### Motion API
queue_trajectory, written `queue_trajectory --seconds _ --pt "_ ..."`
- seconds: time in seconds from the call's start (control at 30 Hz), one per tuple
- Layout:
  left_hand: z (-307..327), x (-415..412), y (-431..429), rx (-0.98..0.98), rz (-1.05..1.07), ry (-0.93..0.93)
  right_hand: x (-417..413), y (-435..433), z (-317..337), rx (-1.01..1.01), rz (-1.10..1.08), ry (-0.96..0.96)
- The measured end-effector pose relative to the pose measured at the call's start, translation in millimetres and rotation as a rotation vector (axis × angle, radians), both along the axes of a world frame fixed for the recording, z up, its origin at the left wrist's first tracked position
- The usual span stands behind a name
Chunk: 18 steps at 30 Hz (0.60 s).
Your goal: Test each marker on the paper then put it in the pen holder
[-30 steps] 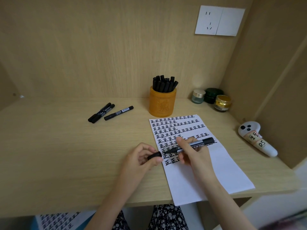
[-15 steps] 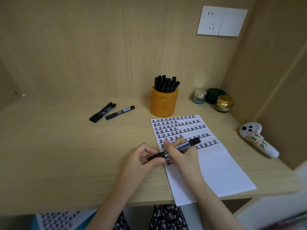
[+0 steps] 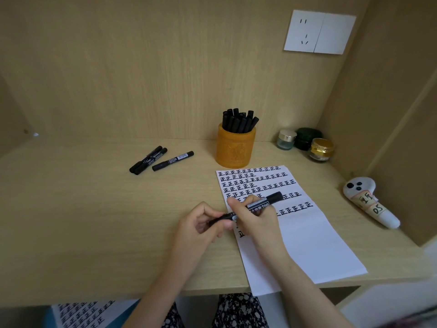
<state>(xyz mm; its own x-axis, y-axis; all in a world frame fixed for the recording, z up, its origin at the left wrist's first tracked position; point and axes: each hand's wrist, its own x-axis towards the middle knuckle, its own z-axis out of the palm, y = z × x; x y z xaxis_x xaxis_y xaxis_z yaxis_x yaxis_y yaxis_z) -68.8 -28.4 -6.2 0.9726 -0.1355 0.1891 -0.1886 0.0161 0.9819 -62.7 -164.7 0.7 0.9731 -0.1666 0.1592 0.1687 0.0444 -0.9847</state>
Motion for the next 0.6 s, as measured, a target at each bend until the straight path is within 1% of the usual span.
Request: queue_trajectory --seconds 0.07,0.13,0.2,0.27,0.33,0.43,0.5,0.57,0.6 --pt "1.7 1.6 1.7 -0.011 0.025 -0.01 -1.5 -2.4 8.0 -0.032 0.06 0.011" --pt "6.0 2.9 2.9 0.007 0.029 -0.028 -2.5 -7.6 15.7 -0.06 0.039 -0.002" --pt "11.8 4.4 4.3 0.039 0.036 -0.043 0.4 -17.1 16.4 -0.104 -0.082 0.006" --pt "16.7 7.4 5.4 0.07 0.045 -0.053 4.4 -26.6 16.7 -0.204 -0.189 0.003" --pt "18.8 12.5 4.9 0.098 0.053 -0.056 6.9 -32.0 17.2 -0.351 -0.201 -0.085" --pt "19.4 19.1 2.4 0.106 0.071 -0.036 12.6 -36.5 17.9 -0.702 -0.189 -0.321" --pt "20.5 23.4 2.4 0.106 0.086 -0.041 18.6 -38.6 20.1 -0.893 -0.205 -0.423" --pt "23.4 28.4 3.6 0.12 0.103 -0.055 26.4 -41.6 22.3 -1.032 -0.234 -0.506" --pt "25.4 31.2 4.0 0.13 0.112 -0.062 29.9 -42.8 22.5 -1.067 -0.224 -0.538"
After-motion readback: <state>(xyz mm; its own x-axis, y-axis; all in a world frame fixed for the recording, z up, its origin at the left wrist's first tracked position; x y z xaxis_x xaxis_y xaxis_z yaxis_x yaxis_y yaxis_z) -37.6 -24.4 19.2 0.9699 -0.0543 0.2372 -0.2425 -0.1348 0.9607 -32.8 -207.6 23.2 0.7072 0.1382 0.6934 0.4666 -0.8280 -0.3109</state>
